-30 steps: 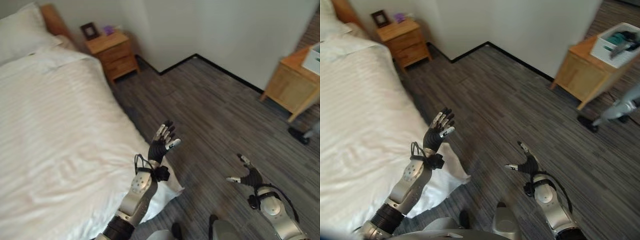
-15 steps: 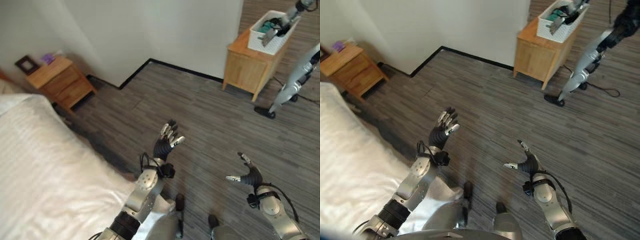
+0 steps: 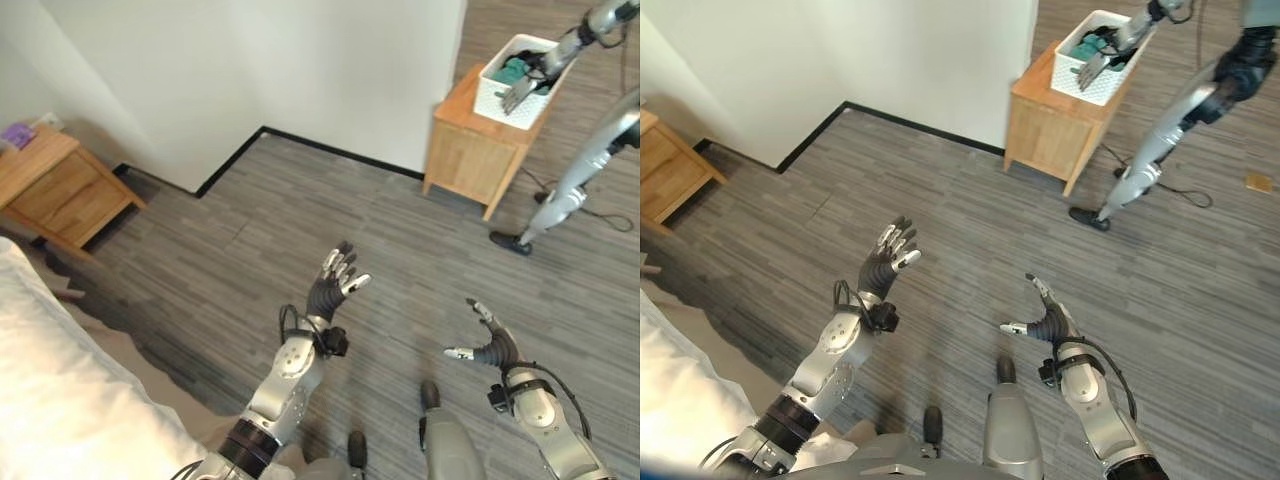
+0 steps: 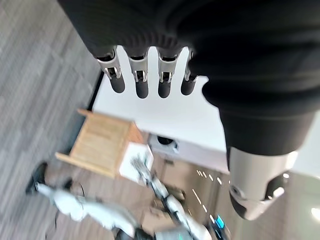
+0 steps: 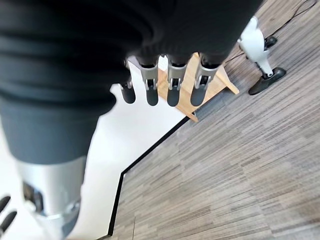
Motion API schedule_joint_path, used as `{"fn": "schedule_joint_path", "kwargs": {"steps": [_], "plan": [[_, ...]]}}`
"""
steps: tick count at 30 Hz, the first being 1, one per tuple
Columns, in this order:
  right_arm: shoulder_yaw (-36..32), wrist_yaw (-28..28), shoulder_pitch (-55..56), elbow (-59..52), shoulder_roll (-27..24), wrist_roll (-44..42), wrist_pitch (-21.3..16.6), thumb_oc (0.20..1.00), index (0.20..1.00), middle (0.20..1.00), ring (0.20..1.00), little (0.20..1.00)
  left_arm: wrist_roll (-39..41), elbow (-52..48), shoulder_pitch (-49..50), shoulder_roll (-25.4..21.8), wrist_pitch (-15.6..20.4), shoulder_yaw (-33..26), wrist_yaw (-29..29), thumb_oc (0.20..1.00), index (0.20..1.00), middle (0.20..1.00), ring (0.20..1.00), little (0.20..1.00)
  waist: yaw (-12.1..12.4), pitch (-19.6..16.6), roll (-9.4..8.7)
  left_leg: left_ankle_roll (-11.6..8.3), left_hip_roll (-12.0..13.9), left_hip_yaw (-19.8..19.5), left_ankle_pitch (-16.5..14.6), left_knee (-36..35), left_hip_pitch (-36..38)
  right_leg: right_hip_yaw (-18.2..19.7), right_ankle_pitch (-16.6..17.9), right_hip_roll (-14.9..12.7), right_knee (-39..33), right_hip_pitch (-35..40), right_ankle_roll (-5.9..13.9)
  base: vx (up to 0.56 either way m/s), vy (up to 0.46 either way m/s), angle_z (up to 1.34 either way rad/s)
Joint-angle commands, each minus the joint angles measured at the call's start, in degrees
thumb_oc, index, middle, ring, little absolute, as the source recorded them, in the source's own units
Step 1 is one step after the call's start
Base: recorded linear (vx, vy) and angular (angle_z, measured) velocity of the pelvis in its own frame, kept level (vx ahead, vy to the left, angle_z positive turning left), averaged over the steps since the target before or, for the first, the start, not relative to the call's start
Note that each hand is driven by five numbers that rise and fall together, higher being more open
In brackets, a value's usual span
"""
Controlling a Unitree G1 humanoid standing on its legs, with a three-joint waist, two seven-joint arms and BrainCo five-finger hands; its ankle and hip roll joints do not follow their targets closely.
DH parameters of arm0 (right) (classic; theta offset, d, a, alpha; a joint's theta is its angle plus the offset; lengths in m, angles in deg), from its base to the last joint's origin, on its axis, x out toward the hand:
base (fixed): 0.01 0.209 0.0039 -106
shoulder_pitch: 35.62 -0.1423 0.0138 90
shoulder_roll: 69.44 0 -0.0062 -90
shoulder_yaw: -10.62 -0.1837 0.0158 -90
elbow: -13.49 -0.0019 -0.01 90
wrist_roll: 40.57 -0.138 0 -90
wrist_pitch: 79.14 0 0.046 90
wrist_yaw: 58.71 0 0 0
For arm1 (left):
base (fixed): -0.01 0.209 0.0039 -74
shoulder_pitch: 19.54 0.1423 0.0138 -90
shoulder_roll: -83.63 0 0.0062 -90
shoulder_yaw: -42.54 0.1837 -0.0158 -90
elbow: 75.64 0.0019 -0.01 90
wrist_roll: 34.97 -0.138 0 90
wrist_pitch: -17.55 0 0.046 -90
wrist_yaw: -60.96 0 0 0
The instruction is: Making the bed.
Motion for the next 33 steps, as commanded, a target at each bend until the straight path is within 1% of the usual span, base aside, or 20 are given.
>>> {"fn": "schedule_joint_path", "kwargs": {"steps": [1,2,3,4,5,6,8,11,13,17,22,23,24,25,26,27,29,30,32,33], "plan": [[-0.79,0.94,-2.93,-4.68,-1.71,-2.78,-3.49,1.000,1.000,1.000,1.000,1.000,-0.86,-4.37,1.01,1.19,3.58,-2.79,-0.77,1.000,1.000,1.000,1.000,1.000,1.64,-2.40,0.58,-4.85,2.14,3.48,-4.65,13.74,-2.27,-3.97,2.59,0.97,-7.67,11.32,-0.66,0.14,-0.258,0.35],[-0.77,0.95,-2.95,-4.63,-1.73,-2.81,-3.53,1.000,1.000,1.000,1.000,1.000,-0.86,-4.43,1.05,1.18,3.56,-2.80,-0.77,1.000,1.000,1.000,1.000,1.000,1.41,-2.34,0.66,-4.92,2.23,3.24,-5.02,14.41,-2.55,-4.22,2.53,1.04,-7.68,11.45,-0.71,0.06,-0.237,0.37],[-0.81,0.89,-3.39,-5.10,-2.16,-3.35,-3.56,1.000,1.000,1.000,1.000,1.000,-0.31,-4.67,1.03,1.30,3.46,-3.06,-0.73,1.000,1.000,1.000,1.000,1.000,1.74,-1.61,0.50,-6.16,2.29,3.54,-2.36,20.44,-5.81,-5.55,2.08,0.53,-7.83,12.84,-1.57,0.01,-0.201,0.77],[-1.07,-0.25,-4.16,-6.63,-2.99,-3.84,-3.74,1.000,1.000,1.000,1.000,1.000,0.26,-4.78,0.43,1.45,3.60,-3.23,-0.19,1.000,1.000,1.000,1.000,1.000,2.21,-0.06,-0.63,-7.64,3.94,8.22,2.51,29.20,-11.48,-7.73,0.90,-0.75,-8.54,15.78,-3.23,0.00,-0.197,0.97],[-1.05,-0.27,-4.26,-6.57,-2.97,-3.84,-3.77,1.000,1.000,1.000,1.000,1.000,0.26,-4.79,0.38,1.43,3.58,-3.26,-0.17,1.000,1.000,1.000,1.000,1.000,2.00,-0.11,-0.47,-7.68,4.11,7.97,2.16,30.06,-12.10,-7.95,0.90,-0.57,-8.54,15.67,-3.27,0.06,-0.256,1.05],[-1.34,-0.76,-4.53,-7.56,-2.93,-4.27,-3.63,1.000,1.000,1.000,1.000,1.000,0.02,-4.76,-0.12,1.19,3.46,-3.44,0.27,1.000,1.000,1.000,1.000,1.000,1.93,0.18,-1.38,-7.33,7.64,15.78,2.47,31.15,-15.10,-10.00,-0.61,-1.08,-8.54,17.40,-3.72,0.08,-0.157,0.90],[-1.67,-1.06,-4.21,-7.85,-2.21,-5.21,-3.31,1.000,1.000,1.000,1.000,1.000,-0.14,-4.27,-0.54,1.28,3.09,-3.21,0.40,1.000,1.000,1.000,1.000,1.000,1.79,-0.30,-1.30,-6.72,11.41,22.74,2.08,26.01,-15.56,-12.95,-2.11,-1.11,-8.54,19.05,-3.52,0.14,-0.125,0.96],[-1.90,-0.53,-3.51,-8.67,-1.43,-6.08,-3.34,1.000,1.000,1.000,1.000,1.000,-0.81,-3.82,-0.24,1.21,2.69,-3.48,0.38,1.000,1.000,1.000,1.000,1.000,1.92,-1.22,-0.74,-6.22,10.53,25.84,1.97,18.39,-15.63,-15.08,-3.08,-0.78,-8.54,20.31,-2.88,0.16,0.001,0.93],[-1.76,-0.24,-3.84,-8.63,-0.69,-7.37,-3.34,1.000,1.000,1.000,1.000,1.000,-1.35,-3.80,0.18,1.24,2.41,-3.47,0.25,1.000,1.000,1.000,1.000,1.000,2.33,-2.27,0.24,-6.66,10.24,28.44,5.17,11.26,-15.39,-17.55,-4.01,-0.55,-8.54,21.79,-2.11,0.19,0.050,0.49],[-0.83,0.34,-4.30,-9.02,0.59,-7.99,-3.44,1.000,1.000,1.000,1.000,1.000,-1.10,-4.30,1.53,1.25,1.92,-3.10,0.33,1.000,1.000,1.000,1.000,1.000,2.35,-4.12,1.18,-5.35,8.50,27.84,6.13,3.63,-12.00,-20.02,-3.94,-0.75,-8.32,23.47,-0.71,0.23,0.117,0.41],[-1.60,0.77,-3.44,-10.01,1.82,-8.19,-3.44,1.000,1.000,1.000,1.000,1.000,-1.94,-5.59,1.34,0.28,0.50,-1.49,-0.86,1.000,1.000,1.000,1.000,1.000,2.51,-5.57,0.44,-2.41,5.36,26.22,3.89,0.59,-7.34,-21.36,-4.17,-4.64,6.11,21.90,1.48,0.16,0.152,0.40],[-1.57,1.08,-2.92,-11.12,1.88,-7.26,-3.20,1.000,1.000,1.000,1.000,1.000,-2.77,-6.32,1.27,-0.38,0.31,-0.95,-0.53,1.000,1.000,1.000,1.000,1.000,1.89,-4.37,-0.22,-0.81,3.67,23.79,2.39,0.07,-5.36,-19.16,1.29,-7.29,16.64,17.58,3.74,0.07,0.110,0.50],[-1.56,1.09,-2.96,-11.14,1.90,-7.25,-3.18,1.000,1.000,1.000,1.000,1.000,-2.78,-6.35,1.24,-0.40,0.29,-0.97,-0.52,1.000,1.000,1.000,1.000,1.000,1.98,-4.50,-0.15,-0.77,3.74,23.89,2.60,-0.02,-5.58,-19.06,1.52,-7.19,16.60,17.27,3.69,0.10,0.180,0.61],[-1.81,1.05,-2.94,-11.34,1.69,-6.16,-3.13,1.000,1.000,1.000,1.000,1.000,-3.05,-6.34,1.34,-0.85,0.40,-1.26,-0.52,1.000,1.000,1.000,1.000,1.000,1.44,-3.65,0.44,-0.14,4.04,21.67,2.03,-0.25,-5.16,-14.45,2.35,-6.27,23.04,13.03,4.01,0.02,0.073,0.65],[-1.80,1.04,-2.96,-11.32,1.67,-6.15,-3.14,1.000,1.000,1.000,1.000,1.000,-3.05,-6.35,1.34,-0.83,0.39,-1.28,-0.53,1.000,1.000,1.000,1.000,1.000,1.52,-3.73,0.41,-0.13,4.00,21.75,1.98,-0.25,-5.26,-14.29,2.17,-6.35,23.43,12.69,4.01,0.08,0.073,1.05],[-2.17,0.61,-3.00,-11.44,1.37,-5.44,-3.27,1.000,1.000,1.000,1.000,1.000,-3.15,-6.12,1.31,-0.96,0.58,-0.94,-0.57,1.000,1.000,1.000,1.000,1.000,0.96,-3.12,0.45,-0.41,3.94,18.03,1.78,-0.25,-5.46,-8.69,-2.15,-1.66,22.20,9.82,1.60,0.08,-0.009,0.91],[-2.47,0.62,-2.95,-11.46,1.27,-5.32,-3.32,1.000,1.000,1.000,1.000,1.000,-3.07,-5.96,1.25,-0.87,0.74,-0.84,-0.97,1.000,1.000,1.000,1.000,1.000,0.54,-3.11,0.35,-0.64,3.75,16.22,1.96,-0.25,-5.85,-6.19,-3.81,0.57,18.84,9.37,1.14,0.09,-0.030,1.07],[-2.86,-0.06,-2.84,-11.31,0.83,-4.72,-3.66,1.000,1.000,1.000,1.000,1.000,-3.26,-5.35,0.75,-0.79,0.73,-0.17,-1.75,1.000,1.000,1.000,1.000,1.000,-0.50,-3.20,-0.45,-0.83,2.66,12.05,1.86,-0.25,-6.56,0.78,-5.94,5.32,9.80,9.63,-0.92,0.09,-0.054,1.21],[-3.26,-0.44,-2.04,-11.08,0.37,-4.22,-3.62,1.000,1.000,1.000,1.000,1.000,-3.11,-4.53,0.30,-0.65,0.68,0.21,-2.20,1.000,1.000,1.000,1.000,1.000,-1.25,-3.51,-1.53,-0.65,1.11,8.17,1.83,-0.25,-6.94,7.90,-4.10,9.07,4.89,8.66,-2.13,0.07,-0.054,1.27],[-3.19,-0.39,-1.56,-10.89,0.26,-4.13,-3.71,1.000,1.000,1.000,1.000,1.000,-2.57,-4.26,0.18,-0.72,0.89,0.15,-2.33,1.000,1.000,1.000,1.000,1.000,-1.10,-3.92,-1.99,-0.43,0.31,7.39,1.13,-0.25,-7.01,7.87,-3.16,8.76,2.41,9.82,-2.73,0.02,-0.052,1.67]]}}
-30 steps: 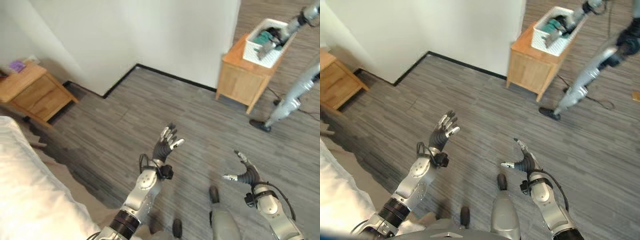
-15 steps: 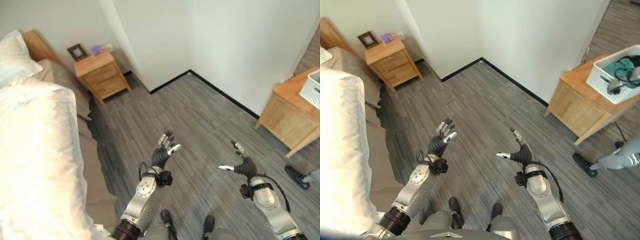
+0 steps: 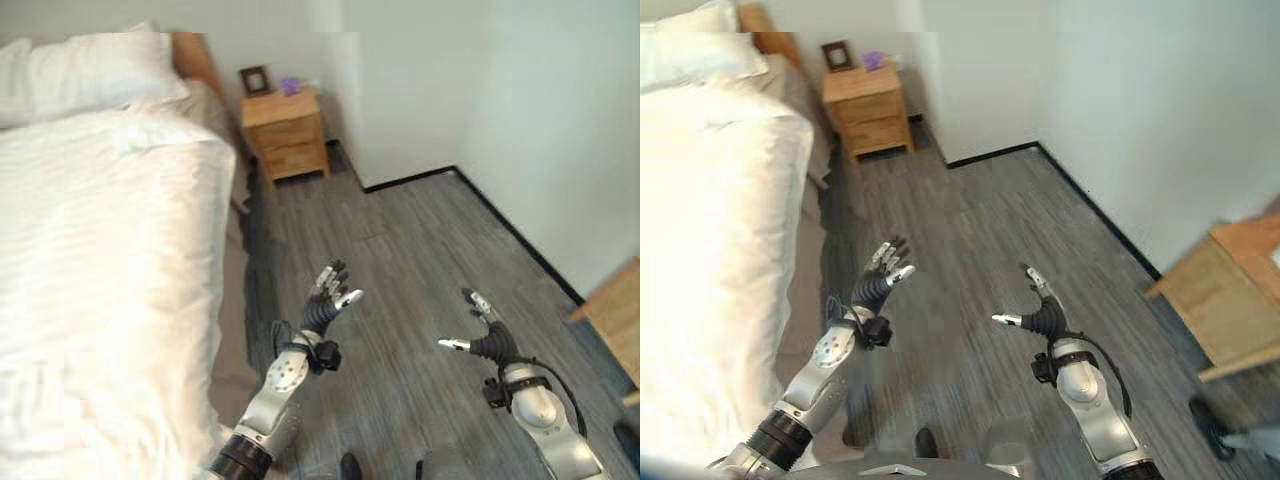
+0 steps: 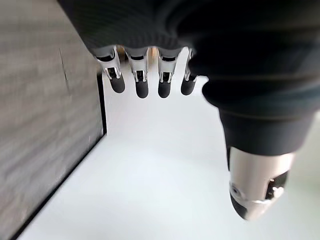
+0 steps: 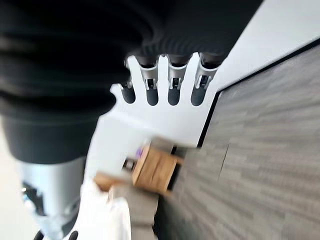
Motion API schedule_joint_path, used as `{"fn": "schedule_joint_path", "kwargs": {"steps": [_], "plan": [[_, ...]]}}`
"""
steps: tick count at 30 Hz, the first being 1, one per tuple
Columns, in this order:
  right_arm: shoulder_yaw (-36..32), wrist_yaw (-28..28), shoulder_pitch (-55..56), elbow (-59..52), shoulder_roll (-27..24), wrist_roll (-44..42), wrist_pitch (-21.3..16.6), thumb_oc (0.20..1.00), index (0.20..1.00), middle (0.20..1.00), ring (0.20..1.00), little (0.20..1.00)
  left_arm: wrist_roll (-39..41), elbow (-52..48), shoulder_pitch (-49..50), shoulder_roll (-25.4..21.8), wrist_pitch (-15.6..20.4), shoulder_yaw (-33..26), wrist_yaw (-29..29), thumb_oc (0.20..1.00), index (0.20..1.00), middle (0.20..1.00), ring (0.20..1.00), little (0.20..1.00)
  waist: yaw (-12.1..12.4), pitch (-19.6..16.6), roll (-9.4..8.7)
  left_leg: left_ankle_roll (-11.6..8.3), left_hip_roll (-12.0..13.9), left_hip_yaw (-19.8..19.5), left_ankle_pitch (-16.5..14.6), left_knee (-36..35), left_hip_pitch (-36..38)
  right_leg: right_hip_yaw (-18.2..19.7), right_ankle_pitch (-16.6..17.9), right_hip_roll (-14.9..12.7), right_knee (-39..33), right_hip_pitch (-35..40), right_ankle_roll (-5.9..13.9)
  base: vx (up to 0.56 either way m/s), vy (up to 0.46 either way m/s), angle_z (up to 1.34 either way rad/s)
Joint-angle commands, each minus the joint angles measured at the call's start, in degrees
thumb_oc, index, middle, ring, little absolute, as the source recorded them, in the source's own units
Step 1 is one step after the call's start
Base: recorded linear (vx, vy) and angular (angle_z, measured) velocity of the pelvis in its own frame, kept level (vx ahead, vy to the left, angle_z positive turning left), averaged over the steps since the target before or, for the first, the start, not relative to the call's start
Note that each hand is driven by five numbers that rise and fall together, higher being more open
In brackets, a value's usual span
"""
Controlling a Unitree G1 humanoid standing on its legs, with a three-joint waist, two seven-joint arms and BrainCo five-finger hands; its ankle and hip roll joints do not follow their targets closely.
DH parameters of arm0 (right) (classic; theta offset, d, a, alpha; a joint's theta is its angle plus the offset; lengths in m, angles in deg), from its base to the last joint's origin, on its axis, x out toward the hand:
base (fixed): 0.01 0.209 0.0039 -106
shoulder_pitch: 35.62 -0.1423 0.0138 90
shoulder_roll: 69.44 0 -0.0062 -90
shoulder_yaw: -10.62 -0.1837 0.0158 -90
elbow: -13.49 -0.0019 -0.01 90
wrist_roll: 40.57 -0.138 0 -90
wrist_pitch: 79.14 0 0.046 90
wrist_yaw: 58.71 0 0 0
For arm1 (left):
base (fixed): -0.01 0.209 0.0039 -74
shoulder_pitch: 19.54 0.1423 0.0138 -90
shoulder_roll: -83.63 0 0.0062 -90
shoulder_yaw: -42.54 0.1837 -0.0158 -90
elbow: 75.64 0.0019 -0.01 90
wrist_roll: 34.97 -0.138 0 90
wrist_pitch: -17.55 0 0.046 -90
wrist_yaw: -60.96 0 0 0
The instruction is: Making the bed.
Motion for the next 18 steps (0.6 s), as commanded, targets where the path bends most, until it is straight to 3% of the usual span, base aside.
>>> {"fn": "schedule_joint_path", "kwargs": {"steps": [1,6,7,13,14,15,17,18], "plan": [[-2.32,-0.82,-2.21,-2.88,0.30,2.73,-3.42,1.000,1.000,1.000,1.000,1.000,-2.07,-2.28,-0.59,-0.70,2.88,0.14,-1.89,1.000,1.000,1.000,1.000,1.000,1.94,-0.93,-5.23,-3.85,-2.30,2.50,-5.04,0.21,0.56,-0.05,10.47,-3.24,-15.35,3.89,-0.06,0.00,-0.063,1.70],[-1.15,0.55,-1.72,-2.66,-0.64,5.06,-3.82,1.000,1.000,1.000,1.000,1.000,-2.05,-2.90,2.41,-1.09,2.05,-0.90,-3.32,1.000,1.000,1.000,1.000,1.000,3.13,-2.74,-5.37,-4.12,-2.42,1.38,-4.86,0.21,0.44,-1.78,13.15,-3.98,-22.24,7.86,-0.39,0.03,-0.055,0.70],[0.38,1.24,-7.59,17.27,7.28,-10.45,-1.24,1.000,1.000,1.000,1.000,1.000,-14.17,5.33,7.64,-5.88,1.69,-16.75,0.05,1.000,1.000,1.000,1.000,1.000,4.27,-4.12,-10.28,-9.17,7.89,20.98,-6.65,0.21,3.19,-25.51,16.47,-18.83,-22.98,10.00,6.08,-0.02,-0.019,0.12],[-0.12,0.73,-9.04,15.48,6.56,-8.10,-1.33,1.000,1.000,1.000,1.000,1.000,-21.46,0.99,7.70,-7.23,1.50,-17.56,2.03,1.000,1.000,1.000,1.000,1.000,4.96,-3.86,-10.44,-7.71,6.10,20.48,-7.75,0.21,3.35,-25.33,16.89,-21.04,-17.05,8.13,7.18,0.02,0.109,0.28],[-0.34,0.43,-9.34,14.93,6.38,-7.29,-1.59,1.000,1.000,1.000,1.000,1.000,-21.82,1.23,7.67,-6.91,1.30,-17.43,2.51,1.000,1.000,1.000,1.000,1.000,4.97,-3.47,-10.26,-7.25,5.59,20.20,-8.38,0.22,3.99,-24.95,17.37,-21.71,-14.02,7.35,7.83,0.06,0.155,0.06],[-0.77,0.26,-9.93,13.41,5.76,-6.26,-1.59,1.000,1.000,1.000,1.000,1.000,-22.12,1.35,7.54,-6.73,0.79,-17.14,3.07,1.000,1.000,1.000,1.000,1.000,4.75,-2.72,-9.98,-6.42,4.52,19.65,-8.90,0.22,4.88,-23.42,20.87,-23.15,-7.01,4.55,8.62,0.05,0.152,-0.04],[-1.02,0.06,-10.41,12.96,5.37,-5.96,-1.77,1.000,1.000,1.000,1.000,1.000,-21.97,1.44,7.20,-6.69,0.89,-16.91,3.34,1.000,1.000,1.000,1.000,1.000,4.58,-2.30,-9.61,-6.09,4.36,19.41,-8.73,0.21,4.89,-22.10,22.94,-23.18,-3.56,2.44,8.90,0.05,0.130,0.03],[-1.37,-0.75,-11.06,12.01,5.07,-5.13,-2.07,1.000,1.000,1.000,1.000,1.000,-21.34,1.84,6.61,-6.87,0.98,-16.58,3.61,1.000,1.000,1.000,1.000,1.000,3.81,-1.64,-8.23,-5.53,4.90,18.58,-9.17,0.21,5.52,-20.63,23.44,-22.02,1.46,-0.27,9.03,0.07,0.116,0.04]]}}
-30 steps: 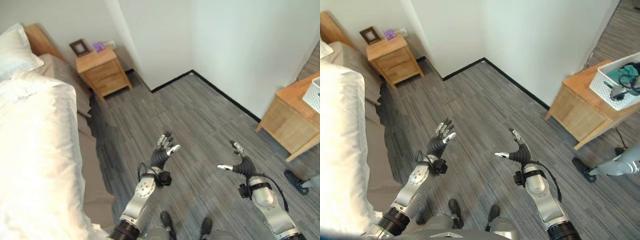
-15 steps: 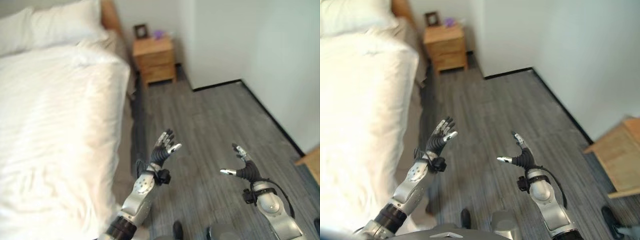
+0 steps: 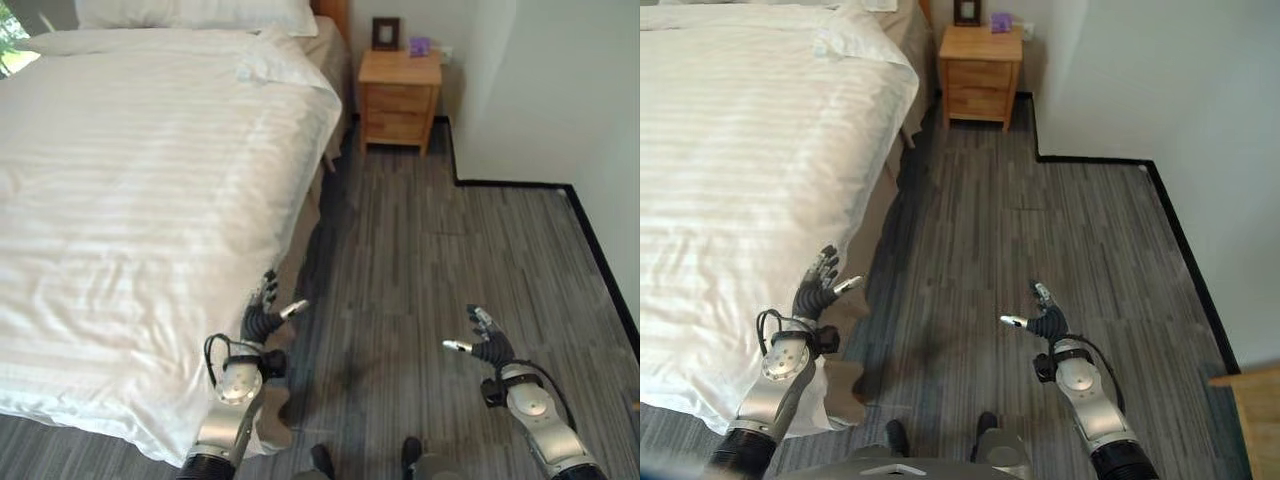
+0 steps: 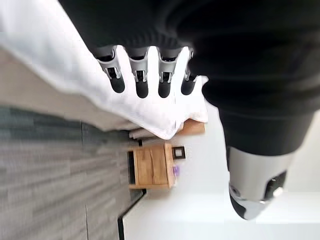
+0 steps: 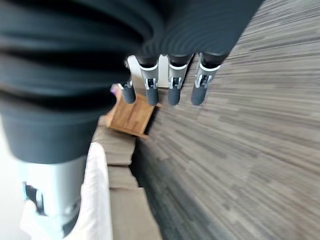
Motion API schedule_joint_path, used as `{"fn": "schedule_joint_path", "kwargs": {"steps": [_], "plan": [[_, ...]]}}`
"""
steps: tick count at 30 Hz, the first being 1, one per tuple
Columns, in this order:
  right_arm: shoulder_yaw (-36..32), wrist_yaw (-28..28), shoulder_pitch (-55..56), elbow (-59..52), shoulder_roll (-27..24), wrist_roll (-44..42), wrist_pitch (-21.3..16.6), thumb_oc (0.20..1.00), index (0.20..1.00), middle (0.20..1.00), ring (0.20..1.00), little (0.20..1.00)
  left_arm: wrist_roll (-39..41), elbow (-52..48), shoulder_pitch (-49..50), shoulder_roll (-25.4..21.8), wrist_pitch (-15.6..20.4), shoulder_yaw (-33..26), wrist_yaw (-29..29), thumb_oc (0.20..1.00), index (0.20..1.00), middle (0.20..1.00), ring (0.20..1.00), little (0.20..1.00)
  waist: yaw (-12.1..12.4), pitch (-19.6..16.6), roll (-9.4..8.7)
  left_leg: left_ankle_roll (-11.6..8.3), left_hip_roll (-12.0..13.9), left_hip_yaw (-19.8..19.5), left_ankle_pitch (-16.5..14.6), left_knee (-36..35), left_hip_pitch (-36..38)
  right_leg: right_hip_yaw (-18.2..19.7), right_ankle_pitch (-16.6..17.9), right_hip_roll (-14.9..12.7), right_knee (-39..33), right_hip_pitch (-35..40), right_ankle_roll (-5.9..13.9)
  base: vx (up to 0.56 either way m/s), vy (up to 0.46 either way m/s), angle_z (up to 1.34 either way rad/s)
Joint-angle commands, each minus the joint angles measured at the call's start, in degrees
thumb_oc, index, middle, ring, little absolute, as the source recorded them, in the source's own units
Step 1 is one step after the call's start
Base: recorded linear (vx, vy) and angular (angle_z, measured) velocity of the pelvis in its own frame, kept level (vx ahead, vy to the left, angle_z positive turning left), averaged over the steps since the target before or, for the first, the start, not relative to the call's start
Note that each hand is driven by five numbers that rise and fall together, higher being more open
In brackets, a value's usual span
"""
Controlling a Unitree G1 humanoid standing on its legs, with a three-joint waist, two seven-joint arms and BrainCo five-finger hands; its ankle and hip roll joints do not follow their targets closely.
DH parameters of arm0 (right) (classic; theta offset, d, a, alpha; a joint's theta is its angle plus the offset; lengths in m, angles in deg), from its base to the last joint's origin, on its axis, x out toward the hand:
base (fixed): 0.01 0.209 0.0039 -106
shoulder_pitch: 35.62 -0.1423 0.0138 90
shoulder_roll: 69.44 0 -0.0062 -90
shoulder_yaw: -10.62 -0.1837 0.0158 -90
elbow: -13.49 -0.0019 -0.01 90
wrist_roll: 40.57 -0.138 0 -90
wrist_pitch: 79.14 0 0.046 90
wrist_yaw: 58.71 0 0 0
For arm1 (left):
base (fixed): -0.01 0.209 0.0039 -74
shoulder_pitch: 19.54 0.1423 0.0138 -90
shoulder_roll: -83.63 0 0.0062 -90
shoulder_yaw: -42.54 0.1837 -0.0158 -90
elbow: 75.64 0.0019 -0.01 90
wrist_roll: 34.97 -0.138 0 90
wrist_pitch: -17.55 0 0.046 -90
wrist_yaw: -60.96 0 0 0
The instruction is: Making the bed.
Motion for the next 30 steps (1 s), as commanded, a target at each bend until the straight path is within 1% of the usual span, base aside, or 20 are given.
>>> {"fn": "schedule_joint_path", "kwargs": {"steps": [1,3,6,7,8,11,14,16,17,18,20,21,22,23,24,25,26,27,28,30], "plan": [[-1.55,-2.00,-2.98,-3.63,1.67,2.11,-3.74,1.000,1.000,1.000,1.000,1.000,-1.20,-0.13,-1.85,-2.67,1.99,0.23,1.09,1.000,1.000,1.000,1.000,1.000,-0.32,0.01,-1.26,-1.16,1.65,-2.30,-5.87,0.31,3.24,1.07,13.67,-10.21,8.07,-1.00,9.08,0.10,0.085,0.09],[-2.12,-3.04,-3.55,-5.26,1.26,3.53,-4.19,1.000,1.000,1.000,1.000,1.000,-1.02,0.08,-2.79,-3.07,2.26,0.91,1.34,1.000,1.000,1.000,1.000,1.000,-1.29,0.28,-0.52,-1.05,1.68,-2.82,-6.79,0.31,4.25,2.30,11.56,-8.41,9.39,-3.37,8.20,0.14,0.035,0.23],[-2.80,-3.89,-3.86,-7.90,1.14,3.40,-4.73,1.000,1.000,1.000,1.000,1.000,-0.02,-0.37,-3.55,-3.32,2.80,1.67,1.20,1.000,1.000,1.000,1.000,1.000,-2.85,0.76,-0.06,-1.59,1.76,-3.81,-7.89,0.31,5.53,3.11,5.70,-5.49,4.24,-4.94,6.34,0.23,-0.056,0.17],[-2.42,-3.96,-4.40,-9.26,1.11,3.42,-4.96,1.000,1.000,1.000,1.000,1.000,0.79,-0.38,-3.98,-3.17,3.02,1.91,1.00,1.000,1.000,1.000,1.000,1.000,-3.73,0.57,-0.73,-2.21,1.27,-4.12,-9.05,0.31,6.62,3.22,5.79,-5.36,-3.99,-5.23,5.76,0.36,-0.192,0.04],[-2.06,-4.28,-4.65,-9.90,1.34,3.55,-5.17,1.000,1.000,1.000,1.000,1.000,1.40,-0.31,-4.20,-2.82,3.08,2.17,1.06,1.000,1.000,1.000,1.000,1.000,-4.30,0.62,-0.95,-2.65,1.22,-4.26,-9.67,0.31,7.63,2.92,6.70,-5.21,-8.14,-5.82,5.76,0.30,-0.163,0.00],[-1.64,-4.37,-4.69,-10.97,1.72,3.63,-5.35,1.000,1.000,1.000,1.000,1.000,2.04,0.35,-5.10,-2.28,3.31,2.37,1.58,1.000,1.000,1.000,1.000,1.000,-5.49,0.86,-0.78,-3.59,1.58,-4.63,-10.91,0.31,9.64,2.81,9.03,-4.40,-13.75,-7.16,6.45,0.26,-0.132,0.05],[-1.15,-4.17,-4.11,-11.63,1.57,4.15,-5.65,1.000,1.000,1.000,1.000,1.000,2.19,1.01,-5.56,-1.64,3.54,2.74,1.78,1.000,1.000,1.000,1.000,1.000,-6.78,0.90,-0.55,-4.28,1.82,-4.94,-12.48,0.31,12.03,3.55,10.24,-3.44,-15.15,-9.12,6.87,0.32,-0.174,0.24],[-0.85,-3.53,-1.63,-12.04,0.30,4.60,-6.25,1.000,1.000,1.000,1.000,1.000,2.94,1.33,-5.65,-0.44,4.24,3.93,1.33,1.000,1.000,1.000,1.000,1.000,-9.42,-0.24,0.25,-4.84,2.30,-6.26,-15.16,0.44,16.04,8.17,10.42,-1.42,-14.47,-8.63,6.11,0.56,-0.335,0.17],[-1.21,-2.82,-0.21,-12.09,-1.12,4.34,-6.52,1.000,1.000,1.000,1.000,1.000,5.08,0.99,-4.53,0.98,4.80,4.62,0.77,1.000,1.000,1.000,1.000,1.000,-10.90,-0.49,1.67,-6.14,4.39,-7.68,-13.17,6.49,15.62,10.12,10.10,0.43,-13.05,-7.93,4.57,0.51,-0.386,0.07],[-1.31,-2.48,0.29,-11.97,-1.99,4.11,-6.58,1.000,1.000,1.000,1.000,1.000,6.64,0.98,-4.32,1.94,4.96,4.84,0.50,1.000,1.000,1.000,1.000,1.000,-10.95,-0.18,2.90,-7.20,6.44,-8.10,-10.41,12.46,13.45,9.19,9.11,1.56,-12.64,-6.56,3.22,0.45,-0.435,-0.02],[-1.00,-2.33,0.49,-10.78,-2.95,3.50,-6.66,1.000,1.000,1.000,1.000,1.000,9.70,1.58,-4.19,3.10,5.21,5.47,0.16,1.000,1.000,1.000,1.000,1.000,-10.42,0.55,3.14,-8.74,8.64,-10.46,-0.96,28.45,7.34,8.50,6.98,3.46,-13.74,-2.43,-0.52,0.34,-0.477,-0.10],[-0.99,-2.34,0.79,-11.05,-3.54,3.13,-6.71,1.000,1.000,1.000,1.000,1.000,11.04,1.08,-4.37,3.26,5.17,6.49,-0.50,1.000,1.000,1.000,1.000,1.000,-9.38,1.73,2.30,-8.87,8.58,-12.63,2.81,36.75,3.09,8.68,6.19,3.69,-14.28,-0.15,-2.22,0.34,-0.487,0.01],[-1.18,-2.42,0.74,-11.13,-3.97,2.84,-6.73,1.000,1.000,1.000,1.000,1.000,11.51,1.10,-4.52,3.53,5.24,7.02,-0.85,1.000,1.000,1.000,1.000,1.000,-8.78,1.98,1.03,-8.62,7.84,-12.53,4.10,40.78,0.49,8.81,5.60,3.08,-15.15,1.60,-2.99,0.36,-0.416,0.00],[-1.24,-2.35,0.70,-11.10,-4.31,2.69,-6.67,1.000,1.000,1.000,1.000,1.000,11.86,1.08,-4.61,3.73,5.20,7.59,-1.20,1.000,1.000,1.000,1.000,1.000,-8.27,2.35,0.14,-8.08,7.22,-12.30,3.35,43.77,-1.57,9.42,5.16,2.75,-16.15,3.39,-3.63,0.24,-0.225,-0.19],[-1.30,-2.34,0.72,-11.10,-4.30,2.68,-6.67,1.000,1.000,1.000,1.000,1.000,11.88,1.10,-4.64,3.71,5.21,7.64,-1.21,1.000,1.000,1.000,1.000,1.000,-8.20,2.53,0.26,-8.04,7.39,-12.31,3.03,44.30,-1.66,9.43,5.22,2.87,-16.31,3.59,-3.60,0.41,-0.198,-0.38],[-0.95,-2.19,0.80,-10.99,-4.86,3.11,-6.22,1.000,1.000,1.000,1.000,1.000,12.84,0.42,-3.74,4.47,5.14,8.63,-1.76,1.000,1.000,1.000,1.000,1.000,-6.12,3.57,-0.25,-6.88,4.45,-11.94,-1.27,46.08,-7.76,11.77,3.52,2.84,-17.16,6.88,-3.86,0.40,-0.134,-0.42],[-0.66,-2.05,0.80,-11.16,-4.91,3.47,-6.04,1.000,1.000,1.000,1.000,1.000,13.45,0.07,-3.29,4.68,5.20,8.64,-1.98,1.000,1.000,1.000,1.000,1.000,-5.34,3.57,-0.25,-6.66,3.68,-11.31,-2.21,44.68,-10.07,12.86,2.66,3.14,-17.57,7.83,-3.88,0.54,-0.171,-0.46],[-0.43,-1.93,0.76,-11.27,-4.91,3.79,-5.93,1.000,1.000,1.000,1.000,1.000,13.96,0.00,-2.96,4.89,5.20,8.84,-2.21,1.000,1.000,1.000,1.000,1.000,-4.47,3.59,-0.16,-6.31,2.94,-10.49,-2.52,41.28,-12.24,13.62,1.89,3.41,-17.79,8.92,-3.69,0.25,-0.076,-0.45],[-0.44,-1.93,0.76,-11.28,-4.90,3.79,-5.93,1.000,1.000,1.000,1.000,1.000,13.96,0.01,-2.97,4.87,5.20,8.84,-2.22,1.000,1.000,1.000,1.000,1.000,-4.37,3.46,-0.36,-6.25,2.73,-10.30,-2.17,40.91,-12.26,13.75,2.03,3.19,-17.79,8.70,-3.67,0.30,-0.038,-0.52],[0.37,-1.48,0.78,-11.06,-4.80,4.17,-6.03,1.000,1.000,1.000,1.000,1.000,14.86,-0.48,-1.79,5.30,5.26,9.13,-2.83,1.000,1.000,1.000,1.000,1.000,-2.98,3.23,0.77,-4.67,1.43,-8.81,-3.54,29.53,-14.23,14.99,-0.46,4.15,-17.79,11.02,-2.90,0.38,0.008,-0.38]]}}
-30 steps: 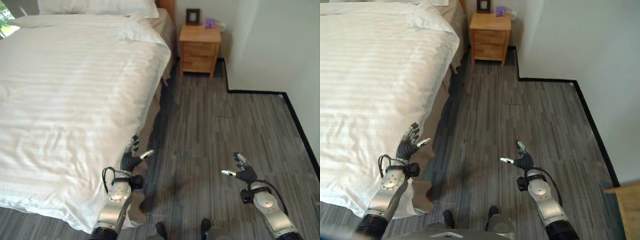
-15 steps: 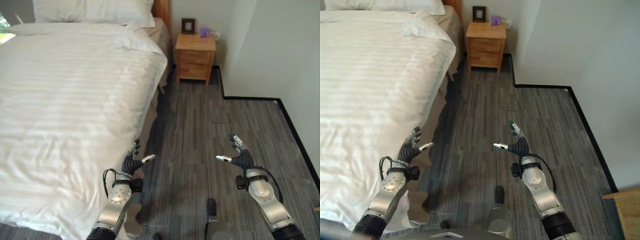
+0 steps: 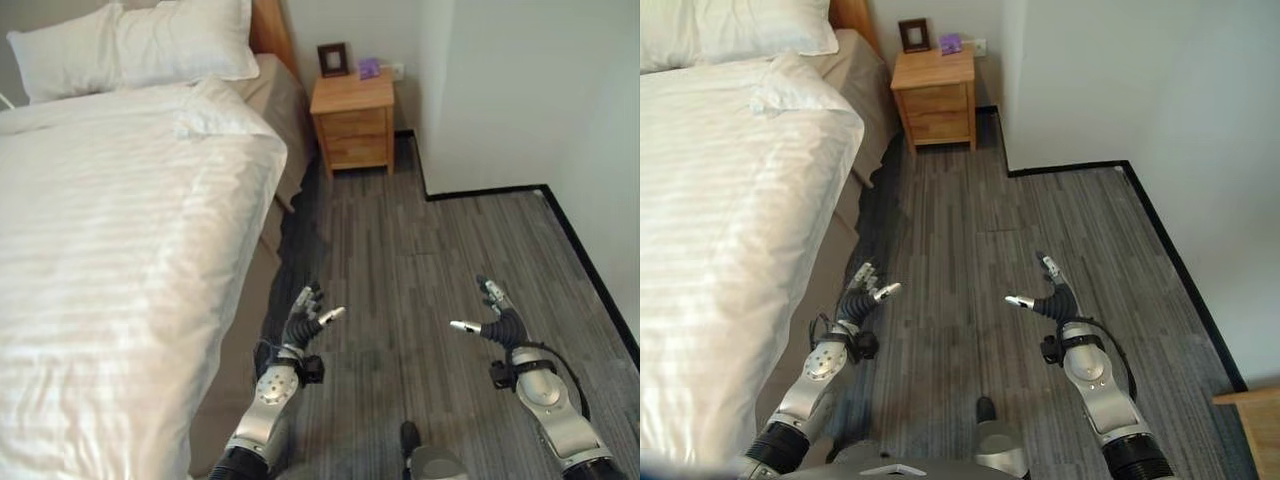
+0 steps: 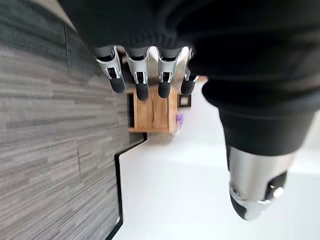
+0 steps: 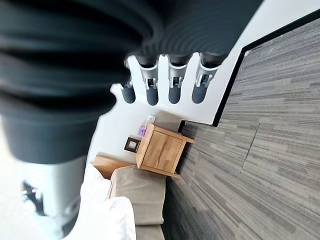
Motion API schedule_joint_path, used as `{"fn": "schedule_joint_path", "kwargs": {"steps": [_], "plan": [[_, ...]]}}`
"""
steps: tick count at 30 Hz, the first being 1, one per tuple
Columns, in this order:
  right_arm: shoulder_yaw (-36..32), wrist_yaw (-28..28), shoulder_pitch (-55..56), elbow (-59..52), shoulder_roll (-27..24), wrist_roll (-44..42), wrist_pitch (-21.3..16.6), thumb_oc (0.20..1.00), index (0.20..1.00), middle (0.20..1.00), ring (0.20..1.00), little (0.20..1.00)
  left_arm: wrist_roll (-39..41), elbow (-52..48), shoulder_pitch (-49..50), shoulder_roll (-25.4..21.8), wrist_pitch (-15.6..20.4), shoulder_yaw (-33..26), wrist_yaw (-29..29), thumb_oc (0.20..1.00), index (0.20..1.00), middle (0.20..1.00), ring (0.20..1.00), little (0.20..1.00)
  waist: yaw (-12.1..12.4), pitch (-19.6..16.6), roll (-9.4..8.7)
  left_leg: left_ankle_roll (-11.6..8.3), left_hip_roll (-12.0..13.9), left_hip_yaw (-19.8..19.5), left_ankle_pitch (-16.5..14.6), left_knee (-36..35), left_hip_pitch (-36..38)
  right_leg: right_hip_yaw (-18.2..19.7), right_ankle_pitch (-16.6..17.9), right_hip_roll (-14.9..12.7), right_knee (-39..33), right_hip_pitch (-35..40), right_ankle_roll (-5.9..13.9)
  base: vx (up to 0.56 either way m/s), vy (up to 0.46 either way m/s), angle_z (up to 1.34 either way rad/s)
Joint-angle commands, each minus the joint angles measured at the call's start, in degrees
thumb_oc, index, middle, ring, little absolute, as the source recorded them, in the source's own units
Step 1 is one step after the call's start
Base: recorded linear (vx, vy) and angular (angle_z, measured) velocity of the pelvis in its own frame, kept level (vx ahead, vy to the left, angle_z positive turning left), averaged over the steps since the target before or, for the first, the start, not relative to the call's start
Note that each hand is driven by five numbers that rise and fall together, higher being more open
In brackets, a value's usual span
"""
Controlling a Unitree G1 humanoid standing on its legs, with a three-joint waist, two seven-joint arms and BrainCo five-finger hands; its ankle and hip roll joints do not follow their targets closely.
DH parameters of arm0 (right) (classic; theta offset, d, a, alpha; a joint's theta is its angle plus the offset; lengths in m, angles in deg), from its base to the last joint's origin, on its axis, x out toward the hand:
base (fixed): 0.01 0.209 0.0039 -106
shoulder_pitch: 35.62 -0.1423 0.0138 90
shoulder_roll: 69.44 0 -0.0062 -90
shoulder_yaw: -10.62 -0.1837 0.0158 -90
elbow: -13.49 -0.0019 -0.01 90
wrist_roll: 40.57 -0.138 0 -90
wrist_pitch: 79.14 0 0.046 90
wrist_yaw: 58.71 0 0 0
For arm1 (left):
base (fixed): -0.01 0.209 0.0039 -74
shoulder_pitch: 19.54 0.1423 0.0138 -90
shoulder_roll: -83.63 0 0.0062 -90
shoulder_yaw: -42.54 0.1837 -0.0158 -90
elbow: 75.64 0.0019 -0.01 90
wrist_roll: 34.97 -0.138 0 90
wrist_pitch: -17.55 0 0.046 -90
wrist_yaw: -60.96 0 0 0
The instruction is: Making the bed.
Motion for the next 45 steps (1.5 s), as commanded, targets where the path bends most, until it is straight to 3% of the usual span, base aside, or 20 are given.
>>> {"fn": "schedule_joint_path", "kwargs": {"steps": [1,5,8,12,14,15,16,19,21,24,28,31,34,36,37,38,40,43,44,45], "plan": [[1.83,0.90,-0.65,-4.12,-1.33,2.15,-2.76,1.000,1.000,1.000,1.000,1.000,2.53,-6.05,1.76,-0.73,3.55,-1.02,-0.85,1.000,1.000,1.000,1.000,1.000,2.22,0.42,1.29,5.99,-1.67,2.39,-4.88,-11.18,-2.25,4.16,-7.02,1.41,-1.42,5.25,8.41,0.45,0.036,-0.53],[2.99,0.81,-0.32,-2.58,-1.24,3.67,-2.86,1.000,1.000,1.000,1.000,1.000,3.07,-6.18,2.83,-0.28,2.95,-0.34,-1.45,1.000,1.000,1.000,1.000,1.000,4.67,0.32,3.04,5.27,-1.48,6.06,2.27,-33.01,-4.35,4.69,-11.11,2.83,-1.42,10.98,9.40,0.50,0.006,-0.35],[3.53,0.78,-0.09,-2.81,-1.22,4.96,-2.66,1.000,1.000,1.000,1.000,1.000,3.48,-6.82,3.79,-0.16,3.06,-0.63,-1.48,1.000,1.000,1.000,1.000,1.000,4.75,-0.18,2.89,5.60,0.88,14.24,2.79,-33.99,-6.86,4.55,-13.44,2.38,-1.42,15.09,10.09,0.63,0.039,-0.19],[4.99,1.70,-0.59,-3.50,-0.55,6.70,-2.11,1.000,1.000,1.000,1.000,1.000,3.29,-8.09,5.29,-1.45,3.02,-1.65,-1.49,1.000,1.000,1.000,1.000,1.000,6.47,-1.95,2.44,7.02,0.18,15.32,6.17,-33.47,-4.85,5.18,-14.63,1.06,1.28,18.34,11.61,0.50,0.055,-0.50],[5.78,2.07,-0.64,-3.61,0.09,7.69,-2.64,1.000,1.000,1.000,1.000,1.000,2.72,-8.21,5.82,-2.13,2.69,-1.45,-1.80,1.000,1.000,1.000,1.000,1.000,8.19,-3.34,1.07,8.69,-1.45,15.75,6.64,-33.01,-3.35,4.26,-10.14,-0.45,9.92,16.90,14.70,0.58,0.032,-0.60],[6.33,2.01,-1.20,-3.11,0.60,8.04,-2.37,1.000,1.000,1.000,1.000,1.000,2.56,-7.62,5.28,-2.37,2.34,-1.08,-1.82,1.000,1.000,1.000,1.000,1.000,8.21,-3.42,0.18,9.68,-2.58,15.90,5.27,-32.68,-1.71,3.77,-5.50,-1.27,17.21,14.69,17.52,0.63,0.027,-0.09],[7.00,2.19,-2.62,-3.04,0.82,9.14,-2.17,1.000,1.000,1.000,1.000,1.000,1.31,-7.01,4.08,-3.23,1.96,-0.87,-1.72,1.000,1.000,1.000,1.000,1.000,7.23,-2.45,0.01,11.20,-4.11,15.10,2.65,-32.60,2.16,3.13,3.92,-1.72,31.57,8.92,20.74,0.59,0.036,0.25],[6.84,1.71,-3.25,-3.00,1.40,9.92,-2.05,1.000,1.000,1.000,1.000,1.000,-0.06,-6.59,3.28,-4.60,1.67,-1.55,-1.27,1.000,1.000,1.000,1.000,1.000,5.98,-1.85,1.41,11.95,-3.18,13.99,-0.28,-33.27,7.41,0.06,7.07,-2.81,41.11,2.41,20.74,0.46,0.051,0.72],[6.00,1.71,-2.94,-4.29,1.08,10.14,-1.97,1.000,1.000,1.000,1.000,1.000,-0.65,-6.46,2.06,-5.41,1.53,-2.07,-0.97,1.000,1.000,1.000,1.000,1.000,3.98,-0.99,1.98,11.72,-3.76,11.79,-3.60,-33.72,12.08,-5.65,1.62,-7.99,38.67,-3.70,17.42,0.59,-0.022,0.62],[4.93,1.79,-2.20,-5.02,0.63,9.43,-1.87,1.000,1.000,1.000,1.000,1.000,-0.75,-7.13,2.87,-5.92,1.60,-2.64,-1.28,1.000,1.000,1.000,1.000,1.000,1.40,-0.88,1.71,9.95,-3.60,9.15,-6.41,-33.89,16.09,-7.71,-4.15,-6.59,24.07,-7.06,15.02,0.57,-0.180,0.60],[4.38,1.81,-1.08,-2.77,1.86,7.03,-1.27,1.000,1.000,1.000,1.000,1.000,-0.62,-5.47,1.68,-5.11,1.94,-3.09,-1.50,1.000,1.000,1.000,1.000,1.000,-2.02,-1.22,0.69,7.31,-3.49,5.24,-11.21,-34.07,21.69,-2.14,0.76,-4.41,1.55,-10.72,16.15,0.54,-0.237,0.45],[4.92,2.39,-0.45,-0.56,2.24,7.66,-0.59,1.000,1.000,1.000,1.000,1.000,-0.83,-4.18,0.97,-4.38,2.47,-3.32,-1.80,1.000,1.000,1.000,1.000,1.000,-3.65,-1.01,1.49,6.11,-2.61,2.99,-13.91,-34.07,25.87,-2.64,2.76,-4.52,-0.07,-15.77,17.39,0.50,-0.271,0.58],[4.69,3.33,2.24,0.04,1.65,7.99,-0.62,1.000,1.000,1.000,1.000,1.000,-1.44,-3.42,1.98,-2.88,2.17,-1.94,-3.25,1.000,1.000,1.000,1.000,1.000,-4.91,-2.16,1.86,5.07,-1.41,-0.10,-16.15,-29.49,28.94,-1.79,4.37,-4.27,1.43,-12.34,15.58,0.57,-0.410,0.64],[4.55,3.43,2.61,0.22,1.27,7.68,-0.66,1.000,1.000,1.000,1.000,1.000,-1.07,-3.30,2.36,-2.45,2.32,-2.01,-3.21,1.000,1.000,1.000,1.000,1.000,-5.34,-2.33,2.58,4.09,0.04,-0.84,-14.14,-26.08,28.37,-1.79,4.14,-3.29,2.45,-11.75,14.88,0.43,-0.373,0.47],[5.06,3.71,2.29,1.06,0.37,7.51,-0.77,1.000,1.000,1.000,1.000,1.000,0.82,-2.66,2.92,-1.45,2.39,-2.21,-2.93,1.000,1.000,1.000,1.000,1.000,-4.89,-1.90,3.40,2.48,2.05,-1.11,-6.68,-15.75,25.35,-2.99,2.39,-2.06,3.78,-9.75,12.69,0.24,-0.256,0.39],[5.05,3.70,2.28,1.07,0.36,7.51,-0.78,1.000,1.000,1.000,1.000,1.000,0.85,-2.65,2.90,-1.45,2.40,-2.21,-2.94,1.000,1.000,1.000,1.000,1.000,-5.10,-2.00,3.45,2.35,2.21,-1.40,-6.84,-15.22,24.86,-3.22,2.38,-2.04,3.80,-9.86,12.59,0.37,-0.401,0.03],[5.28,3.54,1.96,0.17,-0.40,5.80,-1.02,1.000,1.000,1.000,1.000,1.000,3.71,-2.86,2.99,-0.85,2.32,-2.01,-2.70,1.000,1.000,1.000,1.000,1.000,-3.71,-0.79,2.70,1.65,3.38,-3.15,0.18,-0.53,19.32,-3.50,0.30,-0.60,3.40,-5.36,9.52,0.33,-0.369,-0.51],[5.46,3.44,1.49,-0.87,-0.98,4.86,-0.97,1.000,1.000,1.000,1.000,1.000,4.08,-3.25,2.80,-0.58,2.18,-1.77,-2.03,1.000,1.000,1.000,1.000,1.000,-2.15,-0.19,0.36,2.19,2.57,-1.55,1.60,7.77,14.68,-2.33,-1.14,-1.08,2.16,-1.25,7.68,0.34,-0.265,-0.49],[5.71,3.18,0.82,-1.56,-1.40,4.44,-0.42,1.000,1.000,1.000,1.000,1.000,4.68,-3.94,2.77,-0.22,2.22,-1.35,-1.26,1.000,1.000,1.000,1.000,1.000,0.17,1.06,-0.22,3.47,1.15,-0.03,-2.97,10.27,8.55,-0.85,-2.99,-0.61,1.18,2.78,6.98,0.44,-0.251,-0.10],[5.70,3.18,0.78,-1.55,-1.34,4.44,-0.42,1.000,1.000,1.000,1.000,1.000,4.68,-3.94,2.74,-0.27,2.21,-1.35,-1.25,1.000,1.000,1.000,1.000,1.000,0.21,0.87,-0.43,3.56,0.92,0.07,-2.73,10.14,8.31,-0.78,-2.88,-0.84,1.17,2.49,7.02,0.56,-0.174,-0.25]]}}
